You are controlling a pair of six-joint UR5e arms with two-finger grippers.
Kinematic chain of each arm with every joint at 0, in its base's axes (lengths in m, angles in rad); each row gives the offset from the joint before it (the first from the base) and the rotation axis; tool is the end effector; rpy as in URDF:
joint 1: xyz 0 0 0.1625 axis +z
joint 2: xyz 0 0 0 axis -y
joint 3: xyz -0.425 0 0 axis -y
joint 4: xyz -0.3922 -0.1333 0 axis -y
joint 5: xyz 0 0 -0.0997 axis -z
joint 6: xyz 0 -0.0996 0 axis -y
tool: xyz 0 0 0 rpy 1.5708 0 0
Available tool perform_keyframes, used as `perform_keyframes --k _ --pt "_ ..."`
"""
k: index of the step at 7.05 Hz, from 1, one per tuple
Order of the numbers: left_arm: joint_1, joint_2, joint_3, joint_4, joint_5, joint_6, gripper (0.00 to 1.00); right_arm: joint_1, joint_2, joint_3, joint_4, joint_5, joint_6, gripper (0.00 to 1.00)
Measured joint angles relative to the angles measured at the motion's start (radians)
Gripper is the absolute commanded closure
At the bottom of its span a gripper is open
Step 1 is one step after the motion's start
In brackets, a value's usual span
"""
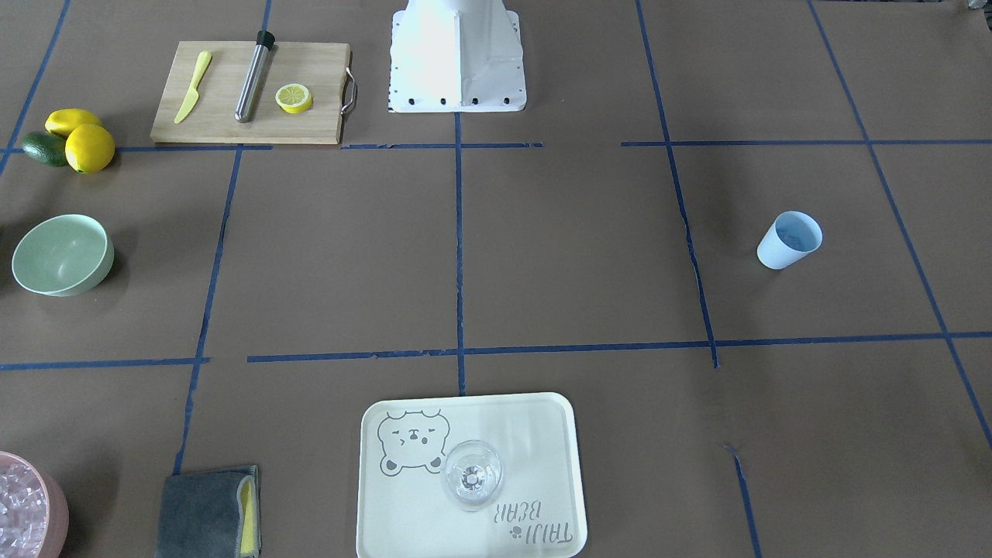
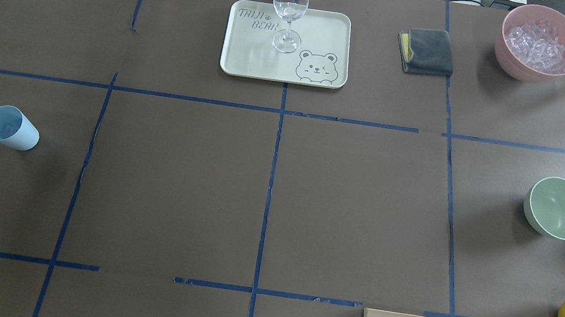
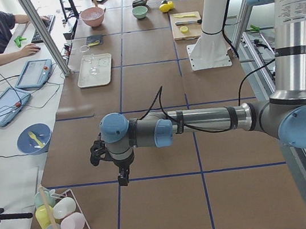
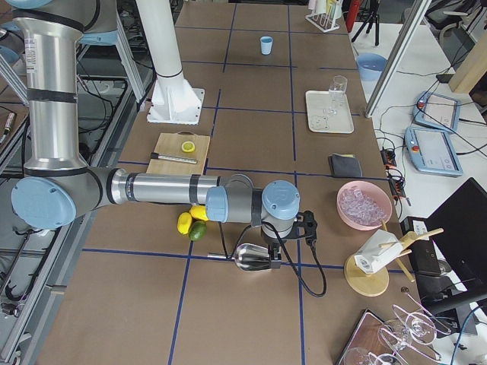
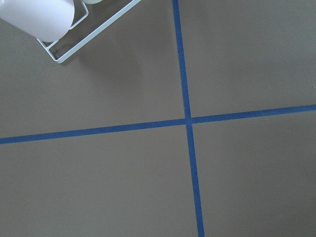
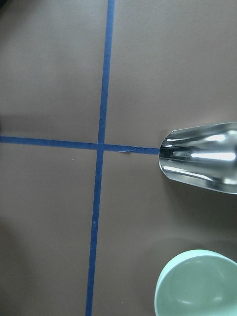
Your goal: Pour ice into bowl
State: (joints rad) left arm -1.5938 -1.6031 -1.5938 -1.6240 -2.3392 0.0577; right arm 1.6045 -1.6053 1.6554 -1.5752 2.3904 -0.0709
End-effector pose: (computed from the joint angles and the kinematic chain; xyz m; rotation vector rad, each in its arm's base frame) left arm -0.0758 -0.5106 0.6260 0.1340 0.7630 0.0746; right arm 0.0766 -0.4774 0.6310 0.0859 -0.8162 -0.0538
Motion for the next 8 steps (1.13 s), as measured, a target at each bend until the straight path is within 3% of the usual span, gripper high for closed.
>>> perform_keyframes --k 2,4,6,8 --pt "0.0 -0.008 -0.012 -0.001 0.0 -0.004 0.0 -0.002 -0.003 0.056 0.0 0.016 0.017 0.0" --pt "0.0 -0.009 -0.03 -0.002 -0.006 -0.005 0.0 -0.073 -0.005 0.08 0.018 0.078 0.187 0.0" --pt "-0.001 -0.008 -0.06 -0.015 -0.034 -0.007 0.0 -0.171 -0.034 0.111 0.131 0.08 0.343 0.0" --pt "-0.001 -0.008 -0.082 -0.02 -0.044 -0.008 0.0 -0.264 -0.106 0.117 0.284 -0.002 0.402 0.0"
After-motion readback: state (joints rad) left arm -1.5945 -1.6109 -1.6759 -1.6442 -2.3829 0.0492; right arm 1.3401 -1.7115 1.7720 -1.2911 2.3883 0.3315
